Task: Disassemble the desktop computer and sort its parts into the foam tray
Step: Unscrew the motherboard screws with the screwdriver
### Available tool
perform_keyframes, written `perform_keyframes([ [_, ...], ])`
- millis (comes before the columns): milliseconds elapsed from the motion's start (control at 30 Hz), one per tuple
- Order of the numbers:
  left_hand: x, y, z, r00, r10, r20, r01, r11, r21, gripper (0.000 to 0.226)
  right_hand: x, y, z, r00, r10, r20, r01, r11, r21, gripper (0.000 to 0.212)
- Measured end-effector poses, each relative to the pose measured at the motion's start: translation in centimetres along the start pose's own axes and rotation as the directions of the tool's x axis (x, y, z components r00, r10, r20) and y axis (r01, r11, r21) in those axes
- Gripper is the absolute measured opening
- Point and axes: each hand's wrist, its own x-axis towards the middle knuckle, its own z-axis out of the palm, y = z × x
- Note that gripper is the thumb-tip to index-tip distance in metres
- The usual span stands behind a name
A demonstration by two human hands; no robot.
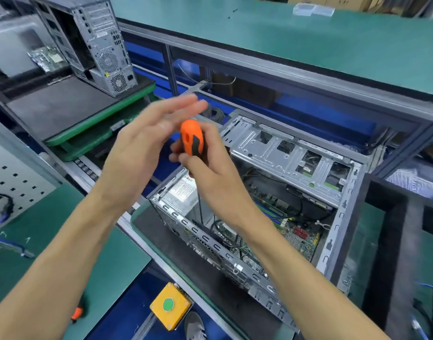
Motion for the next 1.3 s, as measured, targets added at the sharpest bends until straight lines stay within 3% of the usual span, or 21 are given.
perform_keyframes([
  [33, 0.0, -0.7, -0.1, 0.996, -0.02, -0.083, 0.014, 0.997, -0.073, 0.038, 0.1, -0.1, 0.1, 0.999, 0.031, 0.009, -0.031, 0.999, 0.021, 0.028],
  [67, -0.1, -1.6, 0.0, 0.985, -0.04, -0.166, 0.034, 0.999, -0.035, 0.036, 0.2, -0.3, 0.2, 0.998, 0.057, 0.02, -0.058, 0.998, 0.032, 0.027],
  [133, -0.8, -4.5, 0.2, 0.962, -0.071, -0.264, 0.141, 0.956, 0.259, 0.03, 0.6, -0.7, 0.5, 0.995, 0.099, 0.023, -0.101, 0.993, 0.068, 0.019],
  [167, -1.4, -6.2, 0.4, 0.959, -0.111, -0.26, 0.207, 0.904, 0.375, 0.029, 0.8, -1.0, 0.6, 0.993, 0.118, 0.015, -0.119, 0.988, 0.099, 0.016],
  [267, -3.5, -10.2, 1.8, 0.966, -0.222, -0.134, 0.258, 0.783, 0.567, 0.026, 1.3, -1.9, 1.0, 0.991, 0.134, 0.005, -0.133, 0.982, 0.137, 0.039],
  [400, -5.1, -13.0, 2.4, 0.995, 0.083, -0.061, 0.006, 0.548, 0.836, 0.015, 1.5, -2.4, 1.7, 0.992, 0.121, -0.023, -0.118, 0.988, 0.101, 0.036],
  [500, -5.3, -13.8, 2.8, 0.974, 0.178, -0.138, 0.014, 0.561, 0.828, 0.016, 1.5, -2.4, 2.5, 0.993, 0.049, -0.108, -0.042, 0.997, 0.066, 0.024],
  [600, -5.1, -13.9, 2.9, 0.945, 0.312, -0.095, -0.06, 0.454, 0.889, 0.017, 1.5, -1.8, 3.1, 0.983, -0.035, -0.183, 0.047, 0.997, 0.06, 0.024],
  [633, -5.1, -13.9, 2.8, 0.949, 0.302, -0.087, -0.056, 0.436, 0.898, 0.024, 1.6, -1.6, 3.1, 0.978, -0.041, -0.204, 0.059, 0.995, 0.079, 0.025],
  [733, -5.5, -14.6, 2.6, 0.967, 0.234, -0.101, -0.034, 0.511, 0.859, 0.034, 2.1, -1.1, 2.8, 0.974, -0.054, -0.222, 0.095, 0.979, 0.18, 0.029],
  [800, -5.4, -14.4, 2.7, 0.968, 0.223, -0.114, -0.024, 0.536, 0.844, 0.026, 2.5, -0.8, 2.7, 0.981, -0.074, -0.181, 0.117, 0.964, 0.24, 0.031],
  [900, -5.1, -14.1, 2.8, 0.969, 0.23, -0.087, -0.032, 0.471, 0.882, 0.01, 3.1, -0.5, 3.5, 0.992, -0.123, -0.033, 0.127, 0.963, 0.238, 0.033],
  [1033, -5.7, -14.7, 2.0, 0.994, -0.064, -0.089, 0.108, 0.449, 0.887, 0.009, 3.8, -0.1, 4.5, 0.981, -0.129, 0.142, 0.091, 0.964, 0.25, 0.032],
  [1133, -5.4, -13.2, 2.1, 0.995, 0.004, -0.102, 0.089, 0.449, 0.889, 0.02, 4.0, 0.4, 4.5, 0.989, -0.08, 0.123, 0.044, 0.962, 0.271, 0.025],
  [1300, -5.3, -13.2, 2.2, 0.994, 0.072, -0.088, 0.042, 0.486, 0.873, 0.018, 4.1, 0.9, 4.3, 0.997, -0.081, -0.021, 0.083, 0.946, 0.312, 0.021],
])
